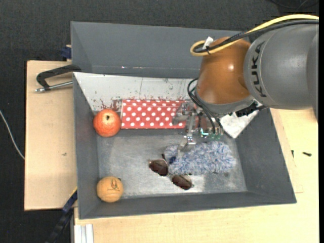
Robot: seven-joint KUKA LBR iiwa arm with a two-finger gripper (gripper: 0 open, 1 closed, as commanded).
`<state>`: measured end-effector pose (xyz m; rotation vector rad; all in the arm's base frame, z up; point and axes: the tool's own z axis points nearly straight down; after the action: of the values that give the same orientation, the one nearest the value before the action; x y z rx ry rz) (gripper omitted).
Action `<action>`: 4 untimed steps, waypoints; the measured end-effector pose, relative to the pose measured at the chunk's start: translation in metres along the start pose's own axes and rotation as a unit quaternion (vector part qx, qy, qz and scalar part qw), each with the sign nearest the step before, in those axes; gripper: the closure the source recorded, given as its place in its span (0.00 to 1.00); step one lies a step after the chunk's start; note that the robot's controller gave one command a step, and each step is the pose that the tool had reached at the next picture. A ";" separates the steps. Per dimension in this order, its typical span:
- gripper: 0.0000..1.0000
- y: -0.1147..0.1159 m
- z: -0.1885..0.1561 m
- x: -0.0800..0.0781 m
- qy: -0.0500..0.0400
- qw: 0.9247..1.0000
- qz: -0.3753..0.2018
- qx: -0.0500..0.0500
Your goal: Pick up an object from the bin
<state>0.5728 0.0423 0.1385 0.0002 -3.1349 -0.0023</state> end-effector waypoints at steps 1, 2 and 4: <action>0.00 0.000 -0.004 -0.001 -0.003 1.000 0.000 0.000; 0.00 0.013 0.045 0.029 -0.004 0.998 -0.069 0.001; 1.00 0.024 0.063 0.036 -0.005 0.994 -0.107 0.000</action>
Offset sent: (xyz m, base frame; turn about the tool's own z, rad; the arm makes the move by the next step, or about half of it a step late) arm -0.0447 0.0181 -0.0685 -0.1786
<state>0.5368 0.0667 0.0759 0.3353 -3.1278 -0.0026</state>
